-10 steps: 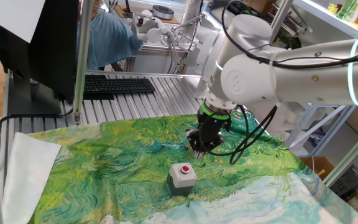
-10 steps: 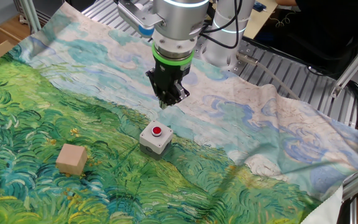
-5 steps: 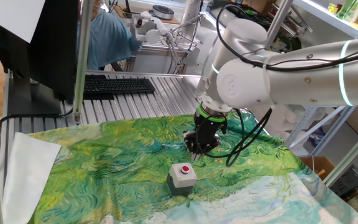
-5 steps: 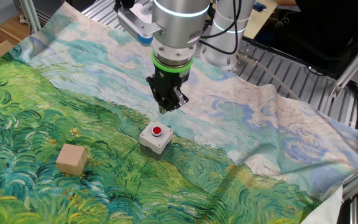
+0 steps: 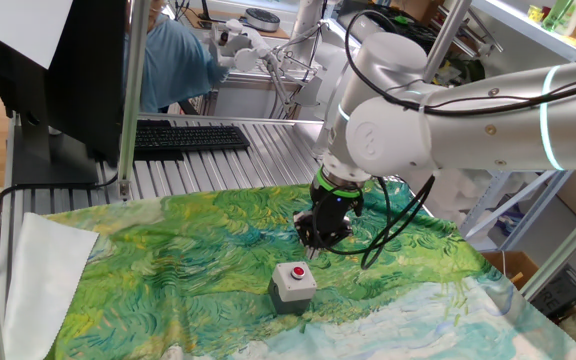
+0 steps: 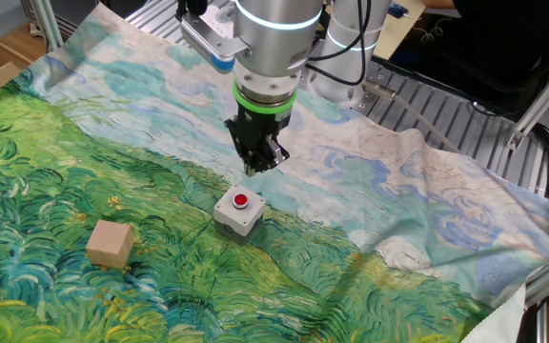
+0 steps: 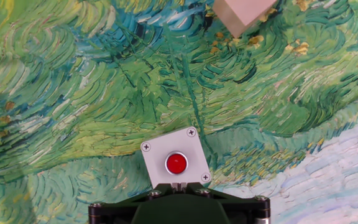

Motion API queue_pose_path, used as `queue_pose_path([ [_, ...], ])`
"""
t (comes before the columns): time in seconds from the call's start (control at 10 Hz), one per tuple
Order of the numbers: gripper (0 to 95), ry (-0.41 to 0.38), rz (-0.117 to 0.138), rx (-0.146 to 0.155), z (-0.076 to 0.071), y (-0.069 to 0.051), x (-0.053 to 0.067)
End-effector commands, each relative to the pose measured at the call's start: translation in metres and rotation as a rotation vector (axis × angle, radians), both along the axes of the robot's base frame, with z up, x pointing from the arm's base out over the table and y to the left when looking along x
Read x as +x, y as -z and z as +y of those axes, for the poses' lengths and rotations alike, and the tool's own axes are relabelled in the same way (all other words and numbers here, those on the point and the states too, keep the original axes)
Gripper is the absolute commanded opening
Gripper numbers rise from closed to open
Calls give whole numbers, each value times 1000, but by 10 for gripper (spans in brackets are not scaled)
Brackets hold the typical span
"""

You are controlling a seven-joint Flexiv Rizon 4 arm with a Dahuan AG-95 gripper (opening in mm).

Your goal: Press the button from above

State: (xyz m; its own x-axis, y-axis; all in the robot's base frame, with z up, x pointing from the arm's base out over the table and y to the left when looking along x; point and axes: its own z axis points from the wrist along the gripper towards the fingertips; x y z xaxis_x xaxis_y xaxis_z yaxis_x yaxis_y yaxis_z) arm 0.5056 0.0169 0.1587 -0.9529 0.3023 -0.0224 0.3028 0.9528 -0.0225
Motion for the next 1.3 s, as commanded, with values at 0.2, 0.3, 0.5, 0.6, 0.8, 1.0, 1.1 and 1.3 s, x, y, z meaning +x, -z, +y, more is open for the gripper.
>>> queue_pose_path([
  [0.2, 0, 0, -1, 1, -3, 1, 1],
  [0.3, 0, 1, -1, 0, -4, 1, 2],
  [0.5, 0, 7, -1, 2, -5, 1, 6],
  [0.6, 0, 9, -1, 1, -5, 3, 7],
  [0.8, 0, 17, -4, 0, -2, 12, 10],
  [1.0, 0, 18, -3, 3, -2, 12, 10],
  [1.1, 0, 16, -3, 3, -2, 12, 10],
  [1.3, 0, 10, -2, 2, -4, 14, 9],
])
